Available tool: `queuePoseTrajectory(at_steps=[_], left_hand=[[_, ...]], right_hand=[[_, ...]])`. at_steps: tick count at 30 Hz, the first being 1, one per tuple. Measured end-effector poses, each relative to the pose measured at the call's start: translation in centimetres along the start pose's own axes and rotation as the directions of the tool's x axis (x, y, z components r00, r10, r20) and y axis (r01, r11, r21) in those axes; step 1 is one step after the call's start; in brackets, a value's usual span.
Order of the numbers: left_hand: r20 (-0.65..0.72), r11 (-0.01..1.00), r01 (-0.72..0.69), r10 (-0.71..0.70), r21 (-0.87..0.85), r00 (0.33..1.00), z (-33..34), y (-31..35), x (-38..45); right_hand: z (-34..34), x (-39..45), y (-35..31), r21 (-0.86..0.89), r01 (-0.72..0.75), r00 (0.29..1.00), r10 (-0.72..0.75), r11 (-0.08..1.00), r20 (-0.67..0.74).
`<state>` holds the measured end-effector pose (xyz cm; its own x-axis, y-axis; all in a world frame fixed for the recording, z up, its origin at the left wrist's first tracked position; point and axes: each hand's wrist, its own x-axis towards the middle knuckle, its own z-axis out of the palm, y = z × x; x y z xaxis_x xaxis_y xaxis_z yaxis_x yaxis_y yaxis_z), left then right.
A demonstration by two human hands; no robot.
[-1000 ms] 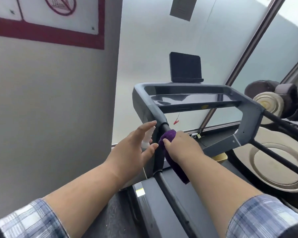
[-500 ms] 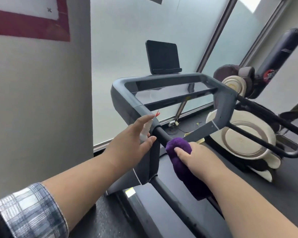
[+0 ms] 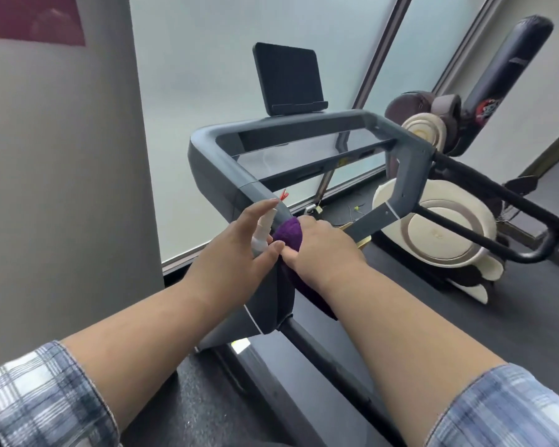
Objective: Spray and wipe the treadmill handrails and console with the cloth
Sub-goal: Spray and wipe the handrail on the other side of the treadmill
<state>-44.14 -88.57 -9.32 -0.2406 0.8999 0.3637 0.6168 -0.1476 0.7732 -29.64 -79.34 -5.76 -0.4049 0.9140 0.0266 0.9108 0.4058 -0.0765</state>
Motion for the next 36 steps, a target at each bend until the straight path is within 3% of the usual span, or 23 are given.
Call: queuePoseTrajectory(at_steps=[5, 8, 15, 21, 25, 32, 36], left_hand=[[-0.003, 0.999, -0.035, 0.035, 0.004, 0.999, 0.1, 0.5, 0.2], [0.013, 0.999, -0.033, 0.033, -0.007, 0.999, 0.2, 0.2, -0.2], [0.069, 0.998, -0.048, 0.05, -0.03, 0.996, -0.7, -1.7, -1.4], [0.033, 0.999, -0.03, 0.031, -0.028, 0.999, -0.9, -1.9, -1.9], [0.047, 0.999, -0.041, 0.042, -0.011, 0.998, -0.2, -1.3, -1.9], [0.098, 0.998, -0.059, 0.062, -0.03, 0.993, 1.8, -0.4, -1.8], [0.11, 0.997, -0.07, 0.072, -0.024, 0.991, 2.0, -0.6, -2.3]], right_hand=[[-0.7, -4.5, 4.5, 0.068, -0.097, 0.995, 0.094, 0.993, 0.04], [-0.4, -6.7, 5.9, 0.074, -0.104, 0.994, 0.105, 0.992, -0.005], [0.4, -3.8, 2.5, -0.049, -0.057, 0.993, 0.051, 0.997, -0.103], [0.3, 1.4, -1.6, -0.02, -0.05, 0.998, 0.049, 0.999, -0.04], [0.2, -0.2, 0.3, 0.006, -0.017, 1.0, 0.017, 1.0, -0.018], [-0.1, -6.0, 5.1, 0.05, -0.08, 0.996, 0.082, 0.995, -0.03], [0.1, -5.7, 4.4, -0.017, -0.111, 0.992, 0.11, 0.994, -0.056]])
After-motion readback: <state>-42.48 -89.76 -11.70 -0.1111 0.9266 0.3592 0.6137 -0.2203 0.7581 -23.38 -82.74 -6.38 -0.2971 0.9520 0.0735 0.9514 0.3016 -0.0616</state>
